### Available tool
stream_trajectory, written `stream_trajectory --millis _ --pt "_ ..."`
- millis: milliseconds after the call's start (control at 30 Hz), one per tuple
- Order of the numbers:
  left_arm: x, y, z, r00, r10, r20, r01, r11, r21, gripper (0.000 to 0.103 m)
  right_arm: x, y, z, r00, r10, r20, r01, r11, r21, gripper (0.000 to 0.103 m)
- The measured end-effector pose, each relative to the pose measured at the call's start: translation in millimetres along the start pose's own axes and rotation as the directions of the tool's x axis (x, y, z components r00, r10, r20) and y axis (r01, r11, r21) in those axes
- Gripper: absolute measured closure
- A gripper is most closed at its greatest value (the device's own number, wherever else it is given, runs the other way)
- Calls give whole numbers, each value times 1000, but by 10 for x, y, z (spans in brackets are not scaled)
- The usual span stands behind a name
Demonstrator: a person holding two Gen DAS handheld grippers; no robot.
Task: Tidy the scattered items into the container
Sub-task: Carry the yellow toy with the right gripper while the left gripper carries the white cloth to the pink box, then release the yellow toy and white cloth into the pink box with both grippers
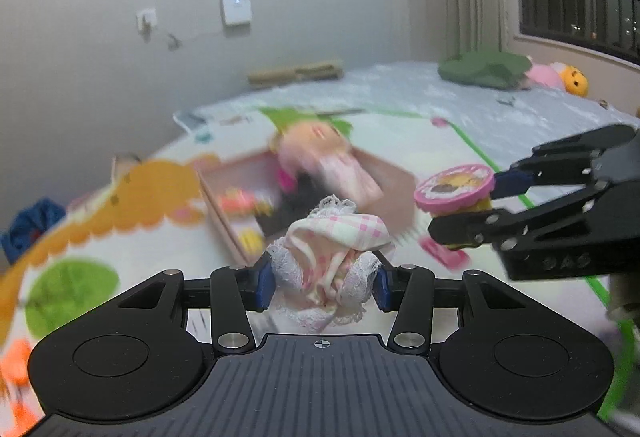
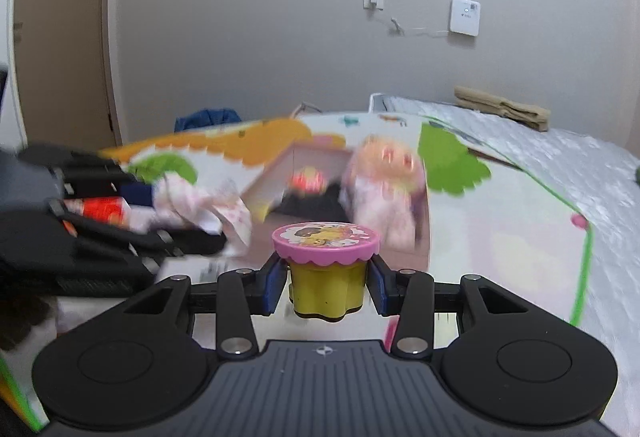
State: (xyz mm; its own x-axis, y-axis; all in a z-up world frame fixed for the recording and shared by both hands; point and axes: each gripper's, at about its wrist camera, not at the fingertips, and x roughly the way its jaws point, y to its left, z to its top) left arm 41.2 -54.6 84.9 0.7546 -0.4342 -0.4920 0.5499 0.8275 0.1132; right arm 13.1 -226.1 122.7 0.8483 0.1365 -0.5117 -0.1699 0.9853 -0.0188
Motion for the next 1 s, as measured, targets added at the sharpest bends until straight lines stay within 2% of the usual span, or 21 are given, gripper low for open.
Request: stream_trajectory --millis 133,300,367,400,433,467,533,633,733,867,1000 --pt "503 178 249 999 47 18 -47 999 14 52 409 -183 534 997 75 14 -76 996 52 61" --pt "1038 454 422 996 81 33 -79 995 -65 49 1094 -358 1030 992 125 16 -127 986 107 61" --pt "1179 526 442 995 87 50 -83 993 -83 34 1402 -460 1139 986 166 -11 -161 970 180 60" --pt "1222 548 442 995 85 56 -80 993 -83 22 1529 -505 1172 983 181 -22 -172 961 215 55" --pt "1254 566 439 995 81 62 -76 994 -80 17 1629 -545 1189 981 191 -30 -178 953 245 52" --pt "1256 584 434 995 78 66 -73 994 -75 17 1665 -560 1196 981 194 -30 -180 949 260 50" --pt "1143 618 389 995 65 79 -59 995 -77 9 1612 -544 1191 982 188 -16 -177 950 257 48" --pt "902 660 301 995 39 88 -32 996 -87 8 1533 -518 1183 984 178 5 -173 952 253 43" --pt "621 682 169 998 25 56 -20 996 -86 7 1454 -493 1176 986 168 26 -169 954 249 40" --pt "215 770 -121 998 59 6 -58 994 -89 6 1361 -397 1158 986 162 50 -169 958 230 35" --pt "-207 944 -460 993 104 -47 -109 987 -117 5 1344 122 1086 977 208 41 -211 971 113 31"
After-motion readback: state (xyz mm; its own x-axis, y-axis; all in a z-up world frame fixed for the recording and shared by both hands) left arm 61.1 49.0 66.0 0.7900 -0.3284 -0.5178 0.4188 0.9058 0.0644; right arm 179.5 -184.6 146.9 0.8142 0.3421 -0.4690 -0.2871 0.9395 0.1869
